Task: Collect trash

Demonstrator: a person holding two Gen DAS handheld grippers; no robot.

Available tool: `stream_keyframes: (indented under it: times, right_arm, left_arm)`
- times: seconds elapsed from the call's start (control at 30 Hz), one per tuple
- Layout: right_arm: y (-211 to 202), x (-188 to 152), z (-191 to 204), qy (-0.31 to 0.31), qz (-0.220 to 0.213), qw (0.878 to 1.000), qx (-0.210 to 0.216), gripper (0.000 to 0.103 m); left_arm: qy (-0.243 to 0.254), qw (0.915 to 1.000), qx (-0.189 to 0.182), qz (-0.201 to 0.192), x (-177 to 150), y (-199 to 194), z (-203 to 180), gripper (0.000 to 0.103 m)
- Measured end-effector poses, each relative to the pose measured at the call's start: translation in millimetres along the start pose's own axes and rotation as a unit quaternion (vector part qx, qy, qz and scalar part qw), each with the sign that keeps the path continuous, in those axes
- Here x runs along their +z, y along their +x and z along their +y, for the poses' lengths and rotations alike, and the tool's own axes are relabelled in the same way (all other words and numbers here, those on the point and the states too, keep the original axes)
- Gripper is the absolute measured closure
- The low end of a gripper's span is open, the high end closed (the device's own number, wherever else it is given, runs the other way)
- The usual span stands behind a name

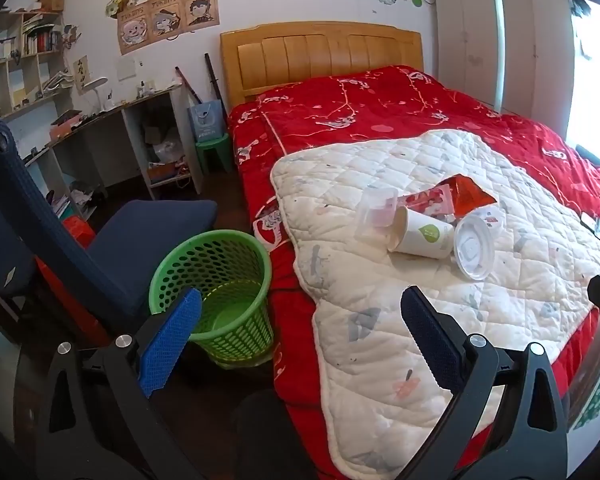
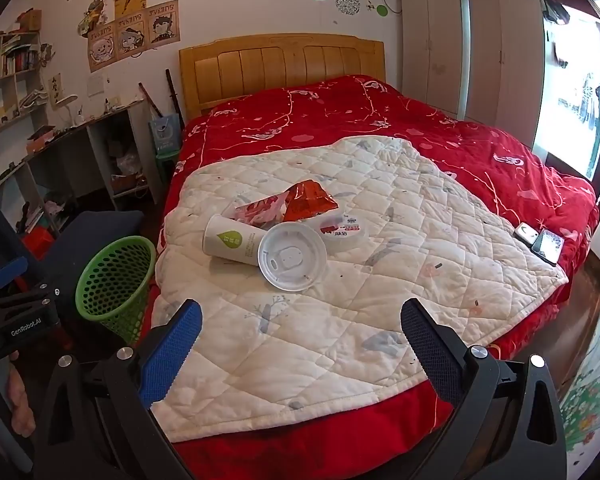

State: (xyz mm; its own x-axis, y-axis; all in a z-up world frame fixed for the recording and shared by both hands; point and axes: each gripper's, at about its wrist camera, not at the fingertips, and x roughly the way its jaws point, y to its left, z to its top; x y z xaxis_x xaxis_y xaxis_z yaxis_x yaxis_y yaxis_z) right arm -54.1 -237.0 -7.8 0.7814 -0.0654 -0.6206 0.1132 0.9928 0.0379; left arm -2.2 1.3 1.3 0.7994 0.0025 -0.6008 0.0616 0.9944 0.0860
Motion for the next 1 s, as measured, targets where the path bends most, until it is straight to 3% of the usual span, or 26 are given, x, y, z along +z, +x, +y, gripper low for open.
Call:
stream_keyframes:
  times: [1.0]
  right_arm:
    - [1.1, -2.5, 1.7, 0.0, 0.001, 1.0, 0.002, 0.007]
  left_arm:
    - [-0.008, 0.9999, 0.003, 0.014, -3.4, 8.5, 1.1, 0.005]
